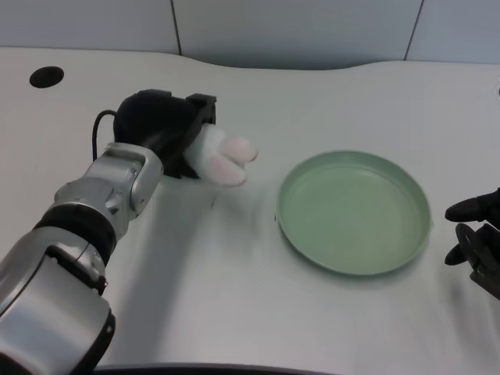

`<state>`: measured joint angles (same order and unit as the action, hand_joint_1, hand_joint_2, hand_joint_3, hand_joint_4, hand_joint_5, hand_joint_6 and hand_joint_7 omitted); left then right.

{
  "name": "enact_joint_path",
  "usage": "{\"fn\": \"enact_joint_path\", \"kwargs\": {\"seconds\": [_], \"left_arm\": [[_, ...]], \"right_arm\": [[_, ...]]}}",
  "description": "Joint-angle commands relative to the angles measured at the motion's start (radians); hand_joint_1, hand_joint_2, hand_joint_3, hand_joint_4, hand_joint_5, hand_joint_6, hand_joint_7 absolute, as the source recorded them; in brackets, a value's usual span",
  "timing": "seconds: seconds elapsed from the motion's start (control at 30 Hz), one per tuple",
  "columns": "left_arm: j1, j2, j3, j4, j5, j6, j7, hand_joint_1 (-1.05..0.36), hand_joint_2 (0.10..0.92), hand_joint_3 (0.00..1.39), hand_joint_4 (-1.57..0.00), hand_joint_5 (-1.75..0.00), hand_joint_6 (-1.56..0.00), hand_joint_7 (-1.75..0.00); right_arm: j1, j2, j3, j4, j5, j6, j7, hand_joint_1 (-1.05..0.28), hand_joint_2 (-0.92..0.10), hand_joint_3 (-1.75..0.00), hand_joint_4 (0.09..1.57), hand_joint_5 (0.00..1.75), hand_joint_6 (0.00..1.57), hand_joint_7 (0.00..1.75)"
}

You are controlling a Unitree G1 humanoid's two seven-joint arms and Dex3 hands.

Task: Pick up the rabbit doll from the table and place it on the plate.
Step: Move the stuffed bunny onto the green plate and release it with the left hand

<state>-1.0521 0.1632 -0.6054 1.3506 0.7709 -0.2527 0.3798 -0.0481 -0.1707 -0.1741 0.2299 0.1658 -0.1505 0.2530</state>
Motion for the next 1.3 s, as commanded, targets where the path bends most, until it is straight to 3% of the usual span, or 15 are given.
{"fn": "enact_joint_path", "kwargs": {"seconds": [0.03,0.17,0.27,0.4,0.53,0.67,0.73,0.83,0.97,1.03,1.1,1.13,1.17,1.23,1.3], "left_arm": [[-0.030,-0.037,0.015,-0.016,-0.015,-0.038,0.043,-0.20,0.871,0.05,-0.83,-1.75,-0.57,-1.67],[-0.045,-0.057,0.023,-0.018,-0.016,-0.060,0.059,-0.20,0.850,0.03,-0.86,-1.75,-0.62,-1.60],[-0.069,-0.098,0.030,-0.024,-0.024,-0.085,0.042,-0.19,0.882,0.05,-0.88,-1.75,-0.61,-1.72],[-0.103,-0.216,-0.026,-0.028,0.024,-0.103,0.053,-0.26,0.872,0.03,-0.92,-1.75,-0.66,-1.61],[-0.112,-0.260,-0.051,-0.020,0.039,-0.122,0.058,-0.25,0.885,0.03,-0.96,-1.75,-0.65,-1.70],[-0.121,-0.294,-0.061,-0.012,0.041,-0.124,0.045,-0.27,0.894,0.03,-0.98,-1.75,-0.69,-1.43],[-0.130,-0.312,-0.068,-0.009,0.042,-0.125,0.012,-0.29,0.896,0.03,-0.96,-1.75,-0.69,-1.41],[-0.137,-0.334,-0.074,-0.007,0.040,-0.121,-0.030,-0.29,0.892,0.03,-0.99,-1.75,-0.71,-1.69],[-0.129,-0.336,-0.082,-0.004,0.046,-0.125,-0.036,-0.29,0.895,0.03,-1.00,-1.75,-0.74,-1.74],[-0.125,-0.337,-0.090,-0.001,0.051,-0.115,-0.039,-0.29,0.881,0.03,-1.00,-1.75,-0.73,-1.75],[-0.121,-0.337,-0.093,0.000,0.051,-0.108,-0.040,-0.30,0.878,0.03,-1.00,-1.75,-0.72,-1.75],[-0.118,-0.336,-0.094,0.001,0.050,-0.105,-0.040,-0.33,0.873,0.02,-0.96,-1.75,-0.73,-1.45],[-0.117,-0.336,-0.095,0.001,0.050,-0.103,-0.040,-0.34,0.871,0.02,-0.95,-1.75,-0.74,-1.33],[-0.112,-0.334,-0.101,0.001,0.055,-0.100,-0.030,-0.35,0.869,0.02,-0.94,-1.75,-0.75,-1.24],[-0.107,-0.331,-0.109,0.002,0.062,-0.098,-0.017,-0.33,0.877,0.03,-1.00,-1.75,-0.73,-1.36]], "right_arm": [[-0.045,-0.023,-0.019,0.083,0.004,-0.057,0.012,-0.27,-0.92,-0.54,0.39,1.68,0.32,1.41],[-0.072,-0.025,-0.024,0.140,0.002,-0.100,0.022,-0.28,-0.92,-0.54,0.41,1.70,0.34,1.42],[-0.094,-0.013,-0.029,0.172,0.018,-0.116,0.030,-0.27,-0.92,-0.54,0.41,1.70,0.33,1.41],[-0.113,-0.011,-0.019,0.191,0.011,-0.117,0.035,-0.26,-0.92,-0.55,0.43,1.73,0.34,1.40],[-0.113,-0.007,-0.018,0.190,0.005,-0.116,0.028,-0.27,-0.92,-0.55,0.44,1.72,0.35,1.40],[-0.114,-0.004,-0.015,0.197,-0.004,-0.130,0.022,-0.25,-0.92,-0.54,0.45,1.70,0.35,1.39],[-0.118,-0.003,-0.013,0.207,-0.006,-0.139,0.023,-0.25,-0.92,-0.54,0.46,1.70,0.35,1.39],[-0.109,0.001,-0.006,0.183,-0.013,-0.122,0.010,-0.25,-0.92,-0.54,0.45,1.69,0.34,1.38],[-0.101,-0.001,-0.001,0.161,-0.006,-0.089,0.016,-0.26,-0.92,-0.54,0.42,1.69,0.33,1.36],[-0.096,-0.007,0.006,0.150,-0.015,-0.075,0.014,-0.26,-0.92,-0.56,0.40,1.73,0.31,1.41],[-0.091,-0.007,0.007,0.144,-0.015,-0.079,0.015,-0.26,-0.92,-0.57,0.40,1.74,0.30,1.43],[-0.089,-0.005,0.007,0.144,-0.012,-0.084,0.018,-0.25,-0.92,-0.57,0.39,1.74,0.29,1.44],[-0.088,-0.004,0.007,0.143,-0.009,-0.087,0.020,-0.25,-0.92,-0.57,0.39,1.74,0.29,1.45],[-0.082,-0.002,0.007,0.138,-0.007,-0.091,0.022,-0.24,-0.92,-0.57,0.39,1.75,0.29,1.45],[-0.077,0.001,0.008,0.131,-0.003,-0.096,0.026,-0.25,-0.92,-0.56,0.39,1.75,0.30,1.47]]}}
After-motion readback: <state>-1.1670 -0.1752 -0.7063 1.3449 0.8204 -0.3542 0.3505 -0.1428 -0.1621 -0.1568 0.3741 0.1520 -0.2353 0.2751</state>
